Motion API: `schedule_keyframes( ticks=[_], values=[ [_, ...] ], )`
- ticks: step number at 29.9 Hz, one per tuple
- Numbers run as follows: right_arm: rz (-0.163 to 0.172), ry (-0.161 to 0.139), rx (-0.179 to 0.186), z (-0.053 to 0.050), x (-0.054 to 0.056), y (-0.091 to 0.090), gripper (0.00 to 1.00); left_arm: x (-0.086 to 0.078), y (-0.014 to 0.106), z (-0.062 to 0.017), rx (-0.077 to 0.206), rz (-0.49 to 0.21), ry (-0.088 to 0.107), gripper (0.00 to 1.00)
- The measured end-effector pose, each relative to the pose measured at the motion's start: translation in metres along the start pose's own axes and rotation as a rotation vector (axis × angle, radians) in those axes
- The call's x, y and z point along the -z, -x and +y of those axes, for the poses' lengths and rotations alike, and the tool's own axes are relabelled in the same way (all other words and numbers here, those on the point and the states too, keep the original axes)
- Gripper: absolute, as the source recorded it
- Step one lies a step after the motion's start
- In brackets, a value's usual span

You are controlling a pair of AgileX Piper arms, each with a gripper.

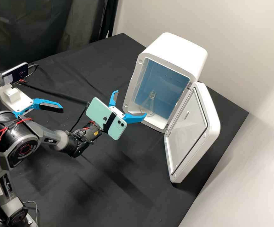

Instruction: Take the flask out of the incubator

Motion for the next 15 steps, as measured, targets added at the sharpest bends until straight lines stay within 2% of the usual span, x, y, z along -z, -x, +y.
schedule_keyframes(
  ticks=[13, 15],
  values=[
    [0.0, 0.0, 0.0, 0.0, 0.0, 0.0, 1.0, 0.0002, -0.0006, -0.0012, -0.002, 0.0, 0.0, 1.0],
    [0.0, 0.0, 0.0, 0.0, 0.0, 0.0, 1.0, 0.0037, -0.0024, -0.0059, 0.002, 0.003, 0.014, 1.0]
  ],
)
